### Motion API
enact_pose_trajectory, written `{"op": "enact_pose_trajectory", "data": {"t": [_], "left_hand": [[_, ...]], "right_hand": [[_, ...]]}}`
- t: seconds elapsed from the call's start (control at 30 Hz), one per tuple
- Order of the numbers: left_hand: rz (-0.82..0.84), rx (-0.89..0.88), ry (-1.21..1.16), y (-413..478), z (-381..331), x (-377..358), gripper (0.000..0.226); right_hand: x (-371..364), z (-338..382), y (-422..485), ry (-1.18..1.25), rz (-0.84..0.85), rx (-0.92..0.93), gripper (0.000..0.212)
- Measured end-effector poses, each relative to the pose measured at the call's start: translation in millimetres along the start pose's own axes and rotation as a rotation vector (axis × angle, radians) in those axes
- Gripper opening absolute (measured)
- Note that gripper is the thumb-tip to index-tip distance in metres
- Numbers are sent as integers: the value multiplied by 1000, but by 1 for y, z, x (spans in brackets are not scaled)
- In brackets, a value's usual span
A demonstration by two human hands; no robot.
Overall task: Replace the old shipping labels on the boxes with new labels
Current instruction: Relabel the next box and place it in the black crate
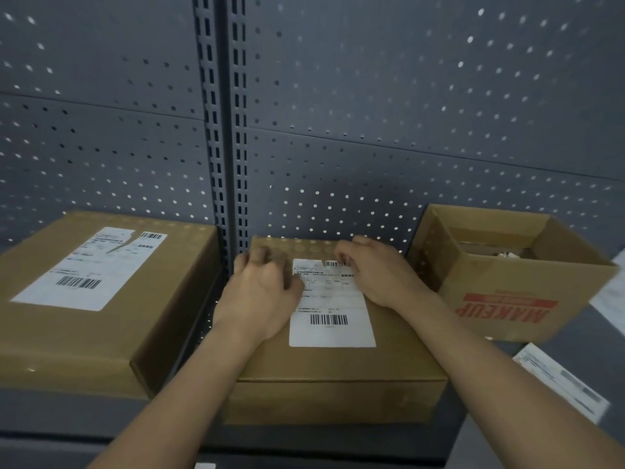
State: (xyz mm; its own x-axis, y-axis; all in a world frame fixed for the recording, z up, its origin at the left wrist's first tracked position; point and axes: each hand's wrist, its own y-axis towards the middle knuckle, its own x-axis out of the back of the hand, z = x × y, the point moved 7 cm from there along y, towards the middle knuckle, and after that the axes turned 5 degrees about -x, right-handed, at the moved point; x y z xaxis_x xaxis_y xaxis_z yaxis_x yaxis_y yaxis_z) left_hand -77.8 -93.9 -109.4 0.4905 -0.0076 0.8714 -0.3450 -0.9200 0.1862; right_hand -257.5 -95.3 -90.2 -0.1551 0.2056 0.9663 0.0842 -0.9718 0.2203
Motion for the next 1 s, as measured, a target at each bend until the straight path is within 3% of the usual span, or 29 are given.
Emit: {"op": "enact_pose_trajectory", "data": {"t": [0.13, 0.4, 1.0], "left_hand": [[-4, 3, 9, 0, 0, 0, 36], [-2, -1, -18, -1, 1, 1, 38], [1, -2, 3, -1, -1, 1, 47]], "right_hand": [[6, -1, -5, 56, -85, -17, 10], [4, -2, 2, 38, -20, -30, 13], [4, 1, -1, 47, -73, -32, 19]]}}
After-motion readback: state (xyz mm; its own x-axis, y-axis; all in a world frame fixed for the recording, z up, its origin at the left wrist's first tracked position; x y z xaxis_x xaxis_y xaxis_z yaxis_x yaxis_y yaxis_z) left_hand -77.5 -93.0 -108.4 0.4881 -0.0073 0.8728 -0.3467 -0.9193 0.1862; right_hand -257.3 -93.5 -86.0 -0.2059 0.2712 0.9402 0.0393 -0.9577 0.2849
